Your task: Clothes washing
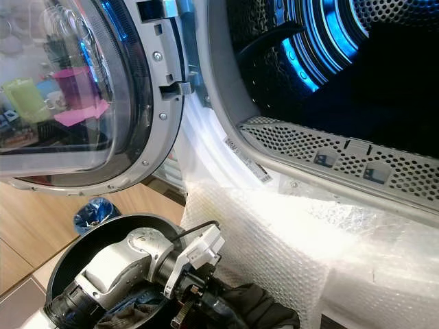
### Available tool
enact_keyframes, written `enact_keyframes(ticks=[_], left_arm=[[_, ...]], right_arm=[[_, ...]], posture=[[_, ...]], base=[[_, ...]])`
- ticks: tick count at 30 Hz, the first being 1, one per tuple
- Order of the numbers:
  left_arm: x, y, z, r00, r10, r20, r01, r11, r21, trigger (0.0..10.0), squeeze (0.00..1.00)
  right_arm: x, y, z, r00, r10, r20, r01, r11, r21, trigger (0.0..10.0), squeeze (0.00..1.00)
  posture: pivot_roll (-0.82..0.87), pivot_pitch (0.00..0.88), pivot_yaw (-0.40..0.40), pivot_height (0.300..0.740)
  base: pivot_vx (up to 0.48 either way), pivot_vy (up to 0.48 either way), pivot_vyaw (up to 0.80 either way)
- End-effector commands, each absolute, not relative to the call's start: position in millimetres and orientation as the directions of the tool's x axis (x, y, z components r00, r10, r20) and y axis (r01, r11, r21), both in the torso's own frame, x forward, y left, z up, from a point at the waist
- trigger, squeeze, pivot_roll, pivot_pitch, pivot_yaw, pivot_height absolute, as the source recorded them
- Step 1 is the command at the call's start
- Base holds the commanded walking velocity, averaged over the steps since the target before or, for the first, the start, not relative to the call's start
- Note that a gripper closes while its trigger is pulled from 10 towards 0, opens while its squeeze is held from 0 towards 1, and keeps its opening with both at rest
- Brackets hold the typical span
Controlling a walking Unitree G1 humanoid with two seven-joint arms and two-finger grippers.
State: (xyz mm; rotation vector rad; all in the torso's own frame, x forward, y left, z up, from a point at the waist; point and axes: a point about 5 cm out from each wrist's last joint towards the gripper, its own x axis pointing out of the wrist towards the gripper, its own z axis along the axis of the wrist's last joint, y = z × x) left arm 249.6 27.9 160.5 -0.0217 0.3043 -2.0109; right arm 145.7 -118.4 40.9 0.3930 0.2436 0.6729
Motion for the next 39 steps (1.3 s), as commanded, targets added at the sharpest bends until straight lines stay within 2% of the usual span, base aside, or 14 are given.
enact_keyframes(ticks=[1, 8, 12, 16, 17, 18, 19, 20, 21, 22, 23, 32, 38, 39], left_arm=[[249.6, 28.6, 170.9, -0.452, -0.887, -0.094, 0.883, -0.430, -0.188, 0.0, 0.00], [252.9, 29.9, 174.7, -0.436, -0.895, -0.092, 0.892, -0.417, -0.177, 0.0, 0.00], [253.7, 33.1, 176.7, -0.421, -0.902, -0.095, 0.899, -0.401, -0.176, 1.6, 0.00], [253.0, 37.6, 176.8, -0.423, -0.901, -0.100, 0.898, -0.401, -0.183, 2.0, 0.00], [252.8, 38.2, 176.3, -0.425, -0.900, -0.102, 0.897, -0.402, -0.185, 3.4, 0.00], [253.1, 39.7, 175.7, -0.425, -0.898, -0.112, 0.897, -0.402, -0.184, 9.0, 0.00], [253.0, 40.6, 175.0, -0.425, -0.897, -0.119, 0.897, -0.400, -0.187, 9.0, 0.00], [251.5, 42.5, 173.9, -0.438, -0.890, -0.130, 0.891, -0.410, -0.192, 10.0, 0.00], [251.5, 42.5, 173.9, -0.438, -0.890, -0.130, 0.891, -0.410, -0.192, 10.0, 0.00], [248.4, 47.0, 171.3, -0.464, -0.874, -0.143, 0.877, -0.431, -0.214, 10.0, 0.11], [247.5, 49.2, 170.1, -0.471, -0.868, -0.153, 0.873, -0.434, -0.222, 10.0, 1.00], [245.9, 86.4, 168.4, -0.511, -0.821, -0.255, 0.850, -0.440, -0.289, 10.0, 1.00], [241.9, 112.8, 169.9, -0.455, -0.831, -0.320, 0.879, -0.362, -0.310, 10.0, 1.00], [243.0, 122.6, 167.9, -0.417, -0.841, -0.343, 0.895, -0.316, -0.314, 10.0, 1.00]], right_arm=[[147.4, -113.7, 43.2, 0.755, 0.652, -0.069, -0.567, 0.703, 0.430, 0.0, 0.00], [151.7, -114.0, 43.6, 0.766, 0.640, -0.058, -0.559, 0.708, 0.431, 0.0, 0.00], [156.2, -112.8, 45.2, 0.763, 0.645, -0.043, -0.569, 0.701, 0.429, 0.0, 0.00], [159.2, -110.5, 47.2, 0.750, 0.660, -0.029, -0.590, 0.689, 0.421, 0.0, 0.00], [159.7, -110.8, 47.1, 0.752, 0.658, -0.029, -0.588, 0.690, 0.422, 0.0, 0.00], [160.8, -110.6, 47.8, 0.754, 0.657, -0.026, -0.587, 0.690, 0.424, 0.0, 0.00], [160.7, -110.3, 48.4, 0.750, 0.661, -0.021, -0.591, 0.685, 0.427, 0.0, 0.00], [159.1, -109.9, 48.5, 0.741, 0.671, -0.020, -0.600, 0.676, 0.428, 0.0, 0.00], [159.1, -109.9, 48.5, 0.741, 0.671, -0.020, -0.600, 0.676, 0.428, 0.0, 0.00], [155.5, -109.6, 47.4, 0.728, 0.685, -0.020, -0.611, 0.662, 0.435, 0.0, 0.00], [154.1, -109.6, 45.8, 0.723, 0.691, -0.028, -0.612, 0.659, 0.438, 0.0, 0.00], [133.9, -110.7, 35.3, 0.671, 0.736, -0.093, -0.633, 0.633, 0.445, 0.0, 0.00], [135.6, -109.0, 31.9, 0.662, 0.744, -0.094, -0.640, 0.626, 0.445, 0.0, 0.00], [137.2, -107.6, 31.8, 0.657, 0.749, -0.087, -0.647, 0.620, 0.445, 0.0, 0.00]], posture=[[-0.04, 0.036, 0.142, 0.740], [-0.02, 0.057, 0.143, 0.740], [0.00, 0.062, 0.141, 0.740], [0.01, 0.067, 0.144, 0.740], [0.01, 0.066, 0.144, 0.740], [0.01, 0.070, 0.147, 0.740], [0.01, 0.073, 0.147, 0.740], [0.02, 0.066, 0.145, 0.740], [0.02, 0.066, 0.145, 0.740], [0.02, 0.075, 0.147, 0.740], [0.01, 0.073, 0.150, 0.740], [0.01, 0.066, 0.167, 0.740], [0.04, 0.053, 0.194, 0.740], [0.04, 0.053, 0.198, 0.740]], base=[[0.000, 0.000, 0.00], [0.000, 0.000, 0.00], [0.000, 0.000, 0.00], [0.000, 0.000, 0.00], [0.000, 0.000, 0.00], [0.000, 0.000, 0.00], [0.000, 0.000, 0.00], [0.000, 0.000, 0.00], [0.000, 0.000, 0.00], [0.000, 0.000, 0.00], [0.000, 0.000, 0.00], [0.000, 0.000, 0.00], [0.000, 0.000, 0.00], [0.000, 0.000, 0.00]])
